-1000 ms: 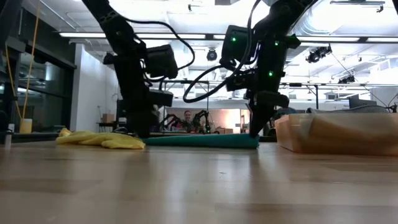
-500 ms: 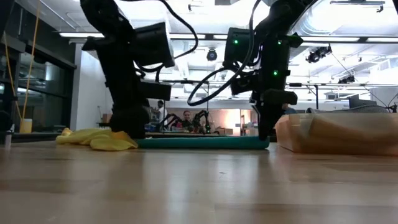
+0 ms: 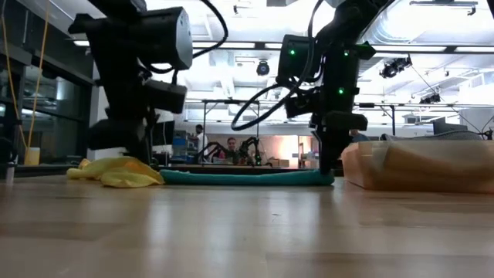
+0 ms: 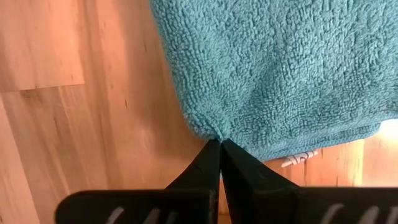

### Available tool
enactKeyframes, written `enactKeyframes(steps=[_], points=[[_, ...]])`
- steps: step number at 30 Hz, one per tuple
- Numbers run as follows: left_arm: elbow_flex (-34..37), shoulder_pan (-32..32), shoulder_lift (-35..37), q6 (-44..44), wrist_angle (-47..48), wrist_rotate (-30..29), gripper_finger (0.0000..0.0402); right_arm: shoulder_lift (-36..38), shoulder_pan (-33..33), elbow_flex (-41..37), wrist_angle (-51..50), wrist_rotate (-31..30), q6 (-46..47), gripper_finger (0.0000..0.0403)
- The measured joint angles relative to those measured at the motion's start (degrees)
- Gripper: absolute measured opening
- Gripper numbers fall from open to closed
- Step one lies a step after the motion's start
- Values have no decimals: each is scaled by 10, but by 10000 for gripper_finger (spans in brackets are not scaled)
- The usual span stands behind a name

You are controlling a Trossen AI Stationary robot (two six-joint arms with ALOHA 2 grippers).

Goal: Fold microfiber towels
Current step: Fold the blue microfiber cloth

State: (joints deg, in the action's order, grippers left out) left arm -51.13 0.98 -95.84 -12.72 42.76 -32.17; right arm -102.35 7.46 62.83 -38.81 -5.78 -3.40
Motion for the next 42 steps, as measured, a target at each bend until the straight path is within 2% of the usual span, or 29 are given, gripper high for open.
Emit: enactKeyframes(steps=[6, 8, 12, 15, 21, 25, 34, 39, 42], points=[[48, -34, 1, 59, -40, 81, 33, 0, 0, 0, 0, 0, 0, 0], [70, -54, 5, 67, -54, 89, 27, 0, 0, 0, 0, 0, 0, 0], [97, -100, -1, 43, -5, -22, 14, 0, 0, 0, 1, 0, 0, 0], [96, -140, -1, 19, 42, -80, 5, 0, 0, 0, 1, 0, 3, 0], [87, -199, 0, 28, 54, -64, 3, 0, 0, 0, 2, 0, 4, 0], [67, -188, 3, 45, 55, -40, 7, 0, 0, 0, 3, 0, 4, 0], [3, -113, 9, 59, 116, -41, 15, 0, 0, 0, 3, 0, 4, 0], [-24, -75, 37, 59, 135, -23, 37, 0, 0, 0, 3, 0, 4, 0], [-31, -55, 69, 59, 112, 4, 58, 0, 0, 0, 4, 0, 4, 0]])
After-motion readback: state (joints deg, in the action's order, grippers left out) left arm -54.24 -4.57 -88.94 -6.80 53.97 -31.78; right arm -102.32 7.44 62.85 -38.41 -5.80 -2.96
